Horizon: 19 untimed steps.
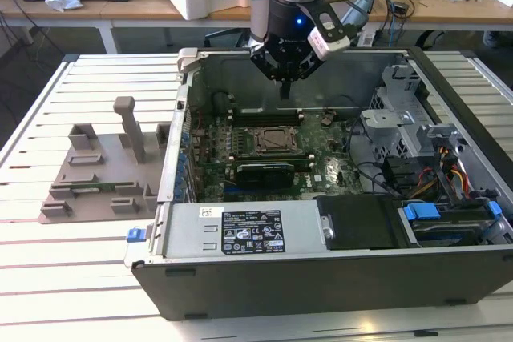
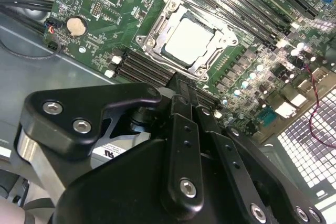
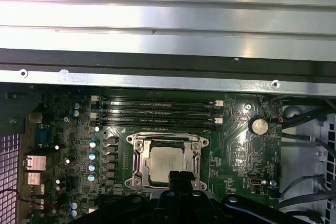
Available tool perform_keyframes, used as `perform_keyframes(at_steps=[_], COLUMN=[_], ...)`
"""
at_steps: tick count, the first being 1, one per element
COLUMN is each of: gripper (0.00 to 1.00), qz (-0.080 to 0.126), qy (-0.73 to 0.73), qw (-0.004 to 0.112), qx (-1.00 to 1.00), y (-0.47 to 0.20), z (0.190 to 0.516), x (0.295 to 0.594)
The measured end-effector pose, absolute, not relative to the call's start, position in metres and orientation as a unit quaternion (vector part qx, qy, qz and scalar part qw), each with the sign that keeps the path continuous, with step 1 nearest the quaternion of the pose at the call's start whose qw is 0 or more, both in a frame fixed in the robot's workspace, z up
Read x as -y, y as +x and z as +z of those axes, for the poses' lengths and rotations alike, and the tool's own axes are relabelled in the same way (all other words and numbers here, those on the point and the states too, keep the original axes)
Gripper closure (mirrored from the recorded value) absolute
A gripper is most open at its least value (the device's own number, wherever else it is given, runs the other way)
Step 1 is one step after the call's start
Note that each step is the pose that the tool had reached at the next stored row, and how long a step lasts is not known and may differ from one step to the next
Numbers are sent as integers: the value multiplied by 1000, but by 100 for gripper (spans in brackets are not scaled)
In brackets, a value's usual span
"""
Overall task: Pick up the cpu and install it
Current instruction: 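Install the second cpu locking lever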
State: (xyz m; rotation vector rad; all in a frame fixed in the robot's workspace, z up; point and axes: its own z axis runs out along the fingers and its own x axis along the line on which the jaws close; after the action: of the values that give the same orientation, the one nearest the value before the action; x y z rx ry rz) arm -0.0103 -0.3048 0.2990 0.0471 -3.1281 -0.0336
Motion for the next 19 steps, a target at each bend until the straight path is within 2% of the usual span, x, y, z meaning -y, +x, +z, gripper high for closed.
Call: perform_keyframes(at_steps=[8,19], gripper=[89,89], qz=[-11,-13], qy=[15,15], qw=[7,6], qx=[1000,1000], y=[-10,-10], z=[299,299], x=[311,342])
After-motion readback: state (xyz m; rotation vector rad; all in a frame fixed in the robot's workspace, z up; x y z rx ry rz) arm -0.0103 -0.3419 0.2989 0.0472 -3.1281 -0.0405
